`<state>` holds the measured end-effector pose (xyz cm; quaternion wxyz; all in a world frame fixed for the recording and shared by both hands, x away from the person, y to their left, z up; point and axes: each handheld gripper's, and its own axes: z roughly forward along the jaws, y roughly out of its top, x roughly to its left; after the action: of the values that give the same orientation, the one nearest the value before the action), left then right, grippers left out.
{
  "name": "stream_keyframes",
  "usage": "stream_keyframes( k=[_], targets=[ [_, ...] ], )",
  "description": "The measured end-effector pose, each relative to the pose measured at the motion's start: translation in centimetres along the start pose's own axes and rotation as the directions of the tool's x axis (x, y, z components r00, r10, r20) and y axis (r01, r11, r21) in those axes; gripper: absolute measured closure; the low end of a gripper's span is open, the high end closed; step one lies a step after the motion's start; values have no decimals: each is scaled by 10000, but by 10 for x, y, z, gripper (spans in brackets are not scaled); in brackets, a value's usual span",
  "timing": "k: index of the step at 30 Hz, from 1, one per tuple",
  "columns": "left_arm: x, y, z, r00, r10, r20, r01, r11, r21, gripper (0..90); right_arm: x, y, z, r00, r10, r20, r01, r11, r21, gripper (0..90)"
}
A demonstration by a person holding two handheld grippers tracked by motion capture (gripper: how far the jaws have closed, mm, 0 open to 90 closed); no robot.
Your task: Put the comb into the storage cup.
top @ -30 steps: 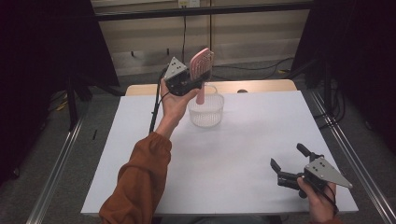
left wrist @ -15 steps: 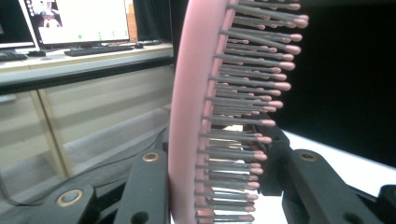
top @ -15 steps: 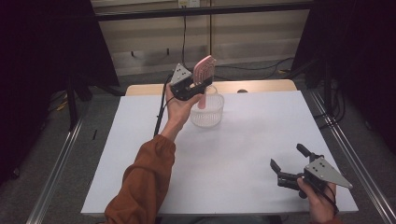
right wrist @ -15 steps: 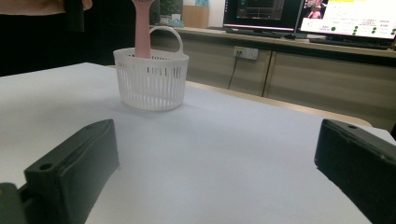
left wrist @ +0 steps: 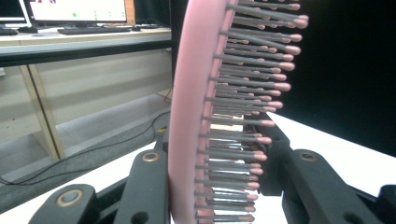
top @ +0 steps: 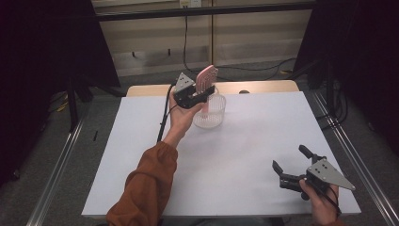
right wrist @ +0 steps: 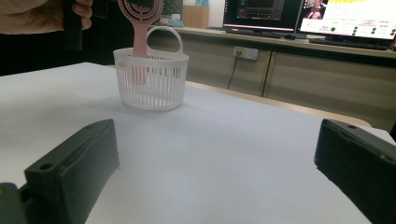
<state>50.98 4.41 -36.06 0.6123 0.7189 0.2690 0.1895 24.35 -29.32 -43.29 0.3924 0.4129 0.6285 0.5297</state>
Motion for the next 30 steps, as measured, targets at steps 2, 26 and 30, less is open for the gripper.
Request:
stream_keyframes(
  k=[2,26,30],
  targets=[
    [0,-2,0,10000,-57,5,57,10000,26,640,0,0,0,10000,-26,-13,26,10000,9,0],
    [2,-24,3,9984,-565,-18,565,9968,560,638,-1,-1,1,10000,-74,-47,75,9999,129,0],
    [4,-28,3,9979,-654,-10,653,9955,688,637,-1,-1,1,10000,-65,-74,66,9998,183,0]
  ],
)
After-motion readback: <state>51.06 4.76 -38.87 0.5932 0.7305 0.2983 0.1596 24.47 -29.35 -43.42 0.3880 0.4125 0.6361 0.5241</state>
